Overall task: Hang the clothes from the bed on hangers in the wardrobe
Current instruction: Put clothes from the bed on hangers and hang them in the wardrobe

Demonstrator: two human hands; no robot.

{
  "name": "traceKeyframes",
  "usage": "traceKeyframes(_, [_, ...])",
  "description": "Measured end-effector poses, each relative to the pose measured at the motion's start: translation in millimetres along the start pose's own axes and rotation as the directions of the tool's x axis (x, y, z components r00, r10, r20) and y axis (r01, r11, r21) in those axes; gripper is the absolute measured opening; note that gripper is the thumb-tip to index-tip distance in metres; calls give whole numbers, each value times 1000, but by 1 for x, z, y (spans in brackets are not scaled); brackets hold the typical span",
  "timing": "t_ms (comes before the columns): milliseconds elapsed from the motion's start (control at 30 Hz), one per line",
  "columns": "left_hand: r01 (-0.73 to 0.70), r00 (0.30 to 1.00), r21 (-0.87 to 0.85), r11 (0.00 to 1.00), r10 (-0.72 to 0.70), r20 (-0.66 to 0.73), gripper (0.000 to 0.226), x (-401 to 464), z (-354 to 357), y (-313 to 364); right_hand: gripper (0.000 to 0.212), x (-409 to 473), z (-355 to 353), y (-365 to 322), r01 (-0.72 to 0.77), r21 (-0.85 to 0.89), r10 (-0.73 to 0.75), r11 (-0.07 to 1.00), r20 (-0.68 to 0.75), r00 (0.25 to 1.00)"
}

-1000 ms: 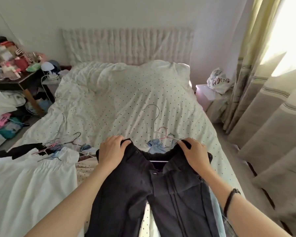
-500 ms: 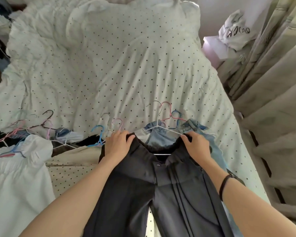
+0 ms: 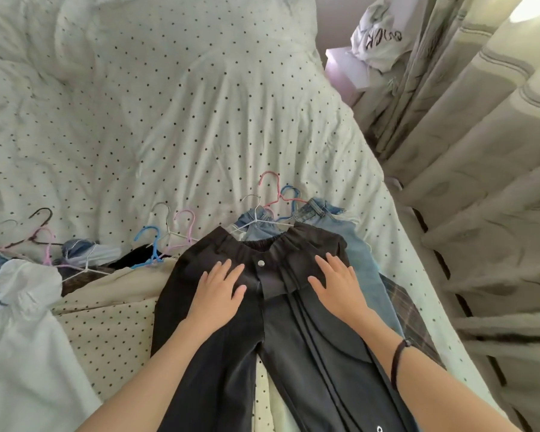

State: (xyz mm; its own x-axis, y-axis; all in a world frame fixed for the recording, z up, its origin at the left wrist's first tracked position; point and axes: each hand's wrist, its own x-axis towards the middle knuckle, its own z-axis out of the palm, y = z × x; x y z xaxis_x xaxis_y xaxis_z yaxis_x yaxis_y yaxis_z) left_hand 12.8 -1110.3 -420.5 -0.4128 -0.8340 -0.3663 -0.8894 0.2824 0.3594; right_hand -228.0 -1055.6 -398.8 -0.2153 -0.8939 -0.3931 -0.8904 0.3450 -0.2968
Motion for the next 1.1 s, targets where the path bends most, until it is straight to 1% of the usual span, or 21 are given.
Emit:
traceKeyframes(67, [-55, 998, 15, 998, 55, -10, 52, -15, 2, 19, 56, -24, -3, 5, 3, -4, -3, 1000, -39, 999])
traceKeyframes(167, [-161, 985, 27, 987, 162, -59, 53, -37, 4, 48, 56, -66, -8, 14, 1, -6, -1, 1000, -91, 996])
traceKeyframes(267, [-283, 953, -5, 959, 280, -116, 72, -65, 8, 84, 57, -114, -12, 30, -22, -12, 20, 1000, -142, 990])
traceKeyframes(300, [-314, 942, -18, 949, 310, -127, 73, -76, 11, 97, 57, -131, -13, 36, -36, -12, 33, 999, -175, 984])
traceKeyframes(400, [-424, 902, -4, 906, 421, -95, 71, -105, 20, 139, 57, -188, -17, 58, -120, 28, 123, 992, -281, 952])
traceKeyframes(500, [-542, 835, 60, 838, 545, -76, 61, -124, 24, 179, 57, -245, -18, 81, -217, 73, 229, 973, -344, 911])
traceKeyframes(600, [-688, 717, 103, 718, 695, -56, 56, -155, 38, 230, 61, -322, -13, 110, -346, 140, 371, 928, -449, 813])
traceKeyframes(633, [-727, 679, 101, 679, 733, -41, 57, -170, 44, 246, 57, -350, -10, 118, -393, 159, 419, 906, -477, 772])
traceKeyframes(667, [-761, 643, 95, 642, 766, -23, 58, -185, 51, 260, 54, -377, -7, 125, -439, 173, 464, 882, -485, 741])
traceKeyframes(733, [-831, 553, 95, 549, 833, 22, 56, -221, 66, 287, 55, -433, 2, 137, -506, 223, 544, 833, -500, 674])
traceKeyframes(833, [-933, 354, 104, 345, 931, 84, 49, -281, 95, 324, 57, -525, 15, 141, -615, 292, 653, 732, -556, 514])
traceKeyframes(933, [-989, 130, 94, 117, 981, 144, 48, -343, 114, 366, 53, -618, 38, 137, -717, 383, 761, 582, -568, 314])
traceKeyframes(1033, [-994, -70, 71, -79, 990, 120, 46, -414, 122, 413, 53, -708, 50, 130, -773, 449, 813, 449, -564, 145])
traceKeyframes(1100, [-982, -182, 40, -186, 979, 92, 45, -462, 128, 440, 53, -761, 57, 122, -777, 506, 823, 373, -567, 25])
